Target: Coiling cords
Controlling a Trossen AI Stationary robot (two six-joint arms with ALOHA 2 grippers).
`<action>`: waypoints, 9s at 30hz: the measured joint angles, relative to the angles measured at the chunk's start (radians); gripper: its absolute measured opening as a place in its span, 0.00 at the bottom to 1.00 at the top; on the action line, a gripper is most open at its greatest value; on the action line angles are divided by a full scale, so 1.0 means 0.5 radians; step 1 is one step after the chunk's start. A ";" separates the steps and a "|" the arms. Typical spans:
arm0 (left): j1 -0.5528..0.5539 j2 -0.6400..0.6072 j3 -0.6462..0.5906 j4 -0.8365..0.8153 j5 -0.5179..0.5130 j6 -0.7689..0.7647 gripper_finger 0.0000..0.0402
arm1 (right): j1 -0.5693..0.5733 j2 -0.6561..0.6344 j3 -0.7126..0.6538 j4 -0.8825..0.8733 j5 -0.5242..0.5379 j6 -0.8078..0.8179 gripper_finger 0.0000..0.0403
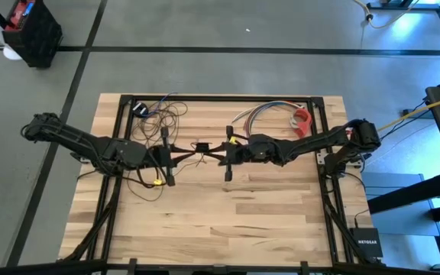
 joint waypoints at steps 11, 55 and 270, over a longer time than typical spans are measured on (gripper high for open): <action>0.000 0.002 -0.001 -0.017 -0.003 0.005 0.01 | 0.002 -0.318 0.004 -0.549 0.333 -0.028 0.29; 0.000 0.000 -0.002 0.050 -0.005 0.051 0.00 | -0.017 0.086 -0.033 0.135 0.055 0.158 0.03; -0.175 1.149 -0.047 -0.371 0.228 -1.580 0.45 | -0.057 0.997 0.600 -0.710 0.110 -0.160 0.03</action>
